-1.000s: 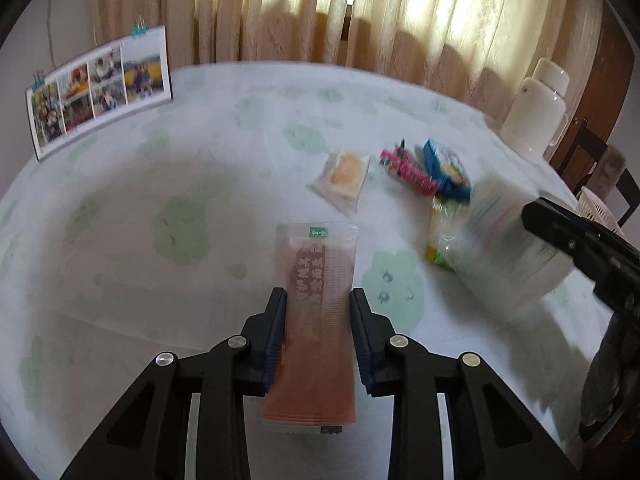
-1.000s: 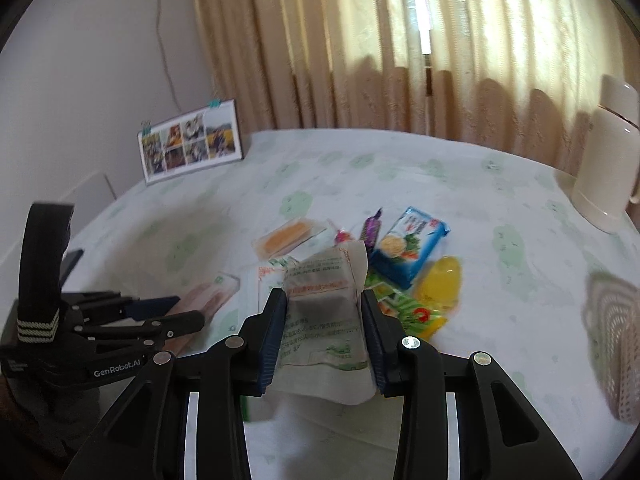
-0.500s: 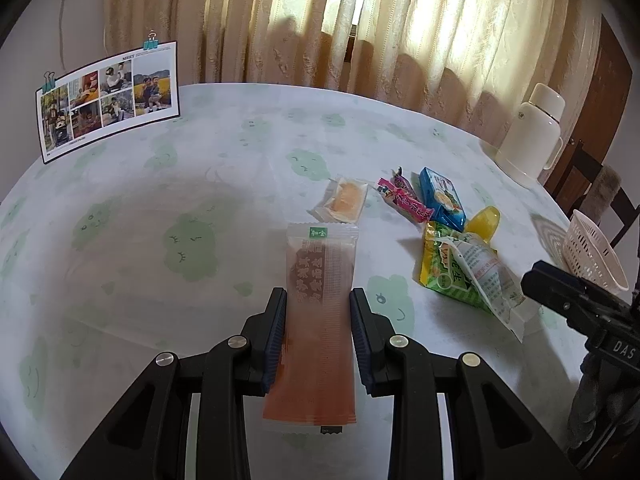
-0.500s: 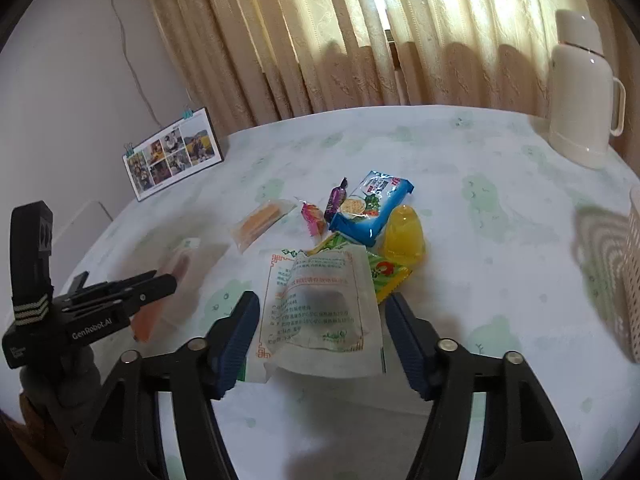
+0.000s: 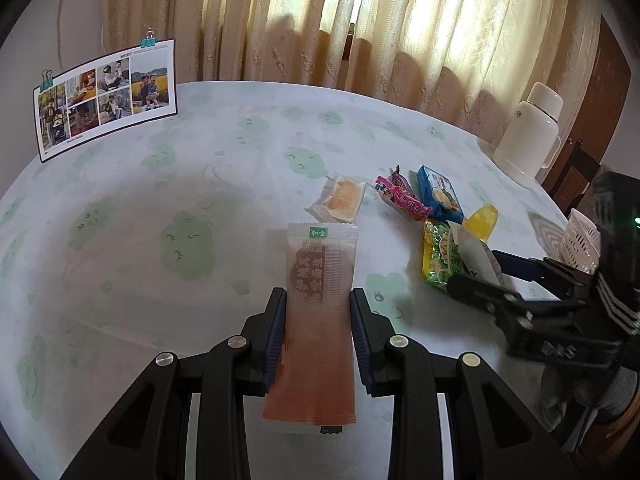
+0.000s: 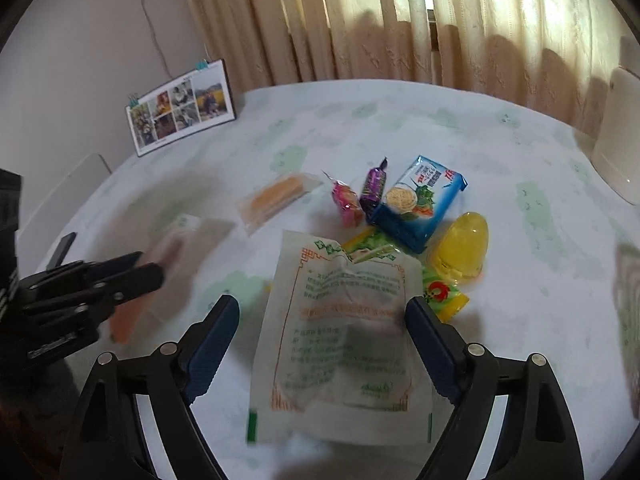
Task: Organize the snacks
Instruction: 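Lift the white printed bag with the right gripper toward the pink basket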
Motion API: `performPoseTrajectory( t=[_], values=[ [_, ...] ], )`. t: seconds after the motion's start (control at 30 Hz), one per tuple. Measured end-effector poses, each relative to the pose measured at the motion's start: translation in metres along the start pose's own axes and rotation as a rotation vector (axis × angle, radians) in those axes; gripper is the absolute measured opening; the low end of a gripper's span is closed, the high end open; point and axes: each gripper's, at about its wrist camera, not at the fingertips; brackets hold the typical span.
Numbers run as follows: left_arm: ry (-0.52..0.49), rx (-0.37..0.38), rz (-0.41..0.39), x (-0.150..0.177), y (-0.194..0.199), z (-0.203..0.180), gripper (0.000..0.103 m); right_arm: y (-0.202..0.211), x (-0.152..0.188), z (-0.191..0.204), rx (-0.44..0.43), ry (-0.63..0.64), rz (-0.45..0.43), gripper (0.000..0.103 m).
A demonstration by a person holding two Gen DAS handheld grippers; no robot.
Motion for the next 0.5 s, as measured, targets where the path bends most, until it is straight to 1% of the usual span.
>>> performPoseTrajectory(
  t=[0.03,0.1,0.17,0.33,0.5],
  values=[
    [-0.001,0.001,0.0,0.0,0.0,0.001,0.028,-0.001,0.0,-0.002,0.017,-0.005,0.003,0.075],
    [-0.001,0.004,0.002,0.0,-0.001,0.001,0.028,-0.003,-0.001,-0.007,0.054,-0.019,0.008,0.052],
    [-0.001,0.003,0.001,0.001,0.0,0.001,0.028,-0.001,-0.001,-0.015,0.049,-0.052,-0.001,0.044],
    [0.001,0.005,-0.007,0.0,0.0,0.001,0.028,0.011,0.001,-0.027,0.047,-0.112,-0.042,0.039],
    [-0.004,0.01,-0.021,0.0,0.003,0.0,0.028,0.036,-0.001,-0.032,0.035,-0.153,-0.127,0.034]
  ],
)
Point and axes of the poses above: each gripper's, at about its wrist camera, not at the fingertips, and y roughly against the way its jaws point, z to its left, x to its underside, and after that the axes turned 3 degrees about x, right-handed
